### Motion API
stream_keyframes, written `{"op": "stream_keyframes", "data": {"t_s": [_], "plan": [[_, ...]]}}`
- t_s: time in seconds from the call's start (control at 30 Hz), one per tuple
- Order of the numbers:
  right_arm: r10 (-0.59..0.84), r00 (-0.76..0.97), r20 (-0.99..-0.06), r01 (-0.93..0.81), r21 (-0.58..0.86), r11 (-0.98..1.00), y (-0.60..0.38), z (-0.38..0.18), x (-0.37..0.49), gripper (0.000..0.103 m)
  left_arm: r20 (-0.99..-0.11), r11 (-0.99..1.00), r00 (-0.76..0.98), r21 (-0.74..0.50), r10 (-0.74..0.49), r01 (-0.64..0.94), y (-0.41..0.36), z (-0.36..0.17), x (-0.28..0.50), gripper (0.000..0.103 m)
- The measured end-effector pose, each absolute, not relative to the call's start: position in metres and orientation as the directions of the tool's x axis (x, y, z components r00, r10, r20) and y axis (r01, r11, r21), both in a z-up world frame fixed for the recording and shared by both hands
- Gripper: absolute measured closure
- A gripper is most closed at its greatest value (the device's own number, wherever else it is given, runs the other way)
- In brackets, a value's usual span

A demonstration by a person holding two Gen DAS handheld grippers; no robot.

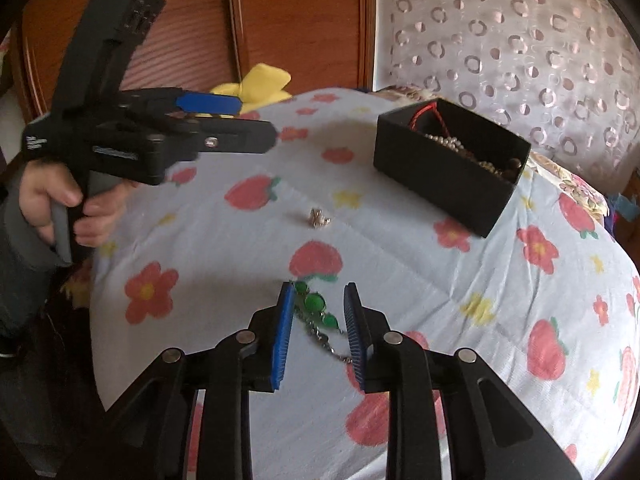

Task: Organize jewelry
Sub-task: 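Drop the gold ring into the box, then grasp the green jade chain with the right gripper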

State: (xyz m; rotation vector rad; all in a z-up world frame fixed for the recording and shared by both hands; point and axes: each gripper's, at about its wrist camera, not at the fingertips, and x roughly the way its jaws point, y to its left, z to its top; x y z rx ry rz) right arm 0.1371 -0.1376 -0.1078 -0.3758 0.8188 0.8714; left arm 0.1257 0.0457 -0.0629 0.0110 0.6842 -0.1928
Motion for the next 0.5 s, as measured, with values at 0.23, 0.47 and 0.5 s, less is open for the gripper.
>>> {"op": "stream_keyframes", "data": {"t_s": [0.23,0.47,0.5], "plan": [[0.478,0.358,-0.802,-0.799,0.002,0.602,-0.137,-0.116,0.145,0.075,-0.647,0.98,0.74,-0.053,-0.182,0.194,0.043,-0.071,0.119,0.008],[0.465,0.347,-0.815,-0.804,-0.004,0.594,-0.122,-0.116,0.155,0.075,-0.657,0.98,0.733,-0.049,-0.177,0.193,0.042,-0.075,0.118,0.008],[0.463,0.347,-0.816,-0.806,-0.007,0.592,-0.121,-0.116,0.155,0.075,-0.657,0.98,0.733,-0.051,-0.178,0.193,0.042,-0.075,0.119,0.008]]}}
